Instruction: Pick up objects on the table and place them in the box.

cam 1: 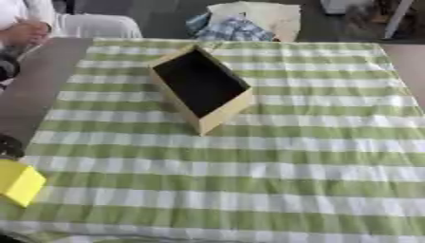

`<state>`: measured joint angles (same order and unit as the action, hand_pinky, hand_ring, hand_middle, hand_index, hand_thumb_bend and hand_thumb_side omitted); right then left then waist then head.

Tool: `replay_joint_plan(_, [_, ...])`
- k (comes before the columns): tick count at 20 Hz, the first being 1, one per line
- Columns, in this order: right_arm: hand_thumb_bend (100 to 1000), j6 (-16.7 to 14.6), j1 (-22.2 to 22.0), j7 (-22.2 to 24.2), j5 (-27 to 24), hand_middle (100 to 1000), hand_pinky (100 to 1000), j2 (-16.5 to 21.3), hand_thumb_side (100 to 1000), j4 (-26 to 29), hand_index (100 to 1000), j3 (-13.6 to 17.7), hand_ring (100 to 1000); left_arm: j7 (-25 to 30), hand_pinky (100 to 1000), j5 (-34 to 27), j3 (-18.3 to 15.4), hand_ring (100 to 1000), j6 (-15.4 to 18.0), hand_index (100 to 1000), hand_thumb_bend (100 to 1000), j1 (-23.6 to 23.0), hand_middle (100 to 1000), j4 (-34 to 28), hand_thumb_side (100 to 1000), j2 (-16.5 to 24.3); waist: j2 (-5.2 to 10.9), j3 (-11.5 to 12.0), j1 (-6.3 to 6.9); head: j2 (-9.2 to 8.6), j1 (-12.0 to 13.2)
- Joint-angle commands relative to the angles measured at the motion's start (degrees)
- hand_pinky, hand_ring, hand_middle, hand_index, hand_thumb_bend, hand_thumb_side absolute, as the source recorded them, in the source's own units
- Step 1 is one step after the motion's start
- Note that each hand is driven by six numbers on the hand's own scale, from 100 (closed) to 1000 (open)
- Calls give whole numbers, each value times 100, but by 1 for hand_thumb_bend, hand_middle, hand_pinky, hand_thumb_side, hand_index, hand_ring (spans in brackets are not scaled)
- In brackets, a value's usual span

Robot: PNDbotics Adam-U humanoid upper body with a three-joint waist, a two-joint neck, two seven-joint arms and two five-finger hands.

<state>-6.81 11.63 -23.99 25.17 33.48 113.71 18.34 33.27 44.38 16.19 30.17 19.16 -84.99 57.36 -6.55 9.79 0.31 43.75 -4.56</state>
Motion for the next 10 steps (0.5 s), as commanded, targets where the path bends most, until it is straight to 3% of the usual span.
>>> replay_joint_plan(1, [100, 3, 60, -5, -14, 745, 648, 86, 825, 88, 814, 72, 719, 240, 845, -65, -5, 885, 193, 926, 616, 87, 888, 35, 304, 110, 43, -20, 12, 37, 37])
replay_joint_plan(5, [100, 5, 62, -5, -28, 744, 646, 52, 827, 88, 814, 78, 719, 176, 778, -97, 87, 831, 216, 898, 577, 132, 801, 135, 256, 7, 38, -62, 11, 37, 62])
replay_joint_plan(7, [100, 9, 58, -10, -31, 744, 646, 43, 827, 88, 814, 86, 719, 135, 669, -153, 115, 727, 228, 862, 532, 131, 690, 180, 205, -35, 33, -77, 9, 37, 67])
replay_joint_plan(10, [100, 14, 51, -21, -32, 743, 646, 32, 829, 88, 814, 98, 718, 145, 560, -377, 130, 582, 214, 799, 423, 114, 597, 248, 133, -70, 26, -85, 11, 37, 75])
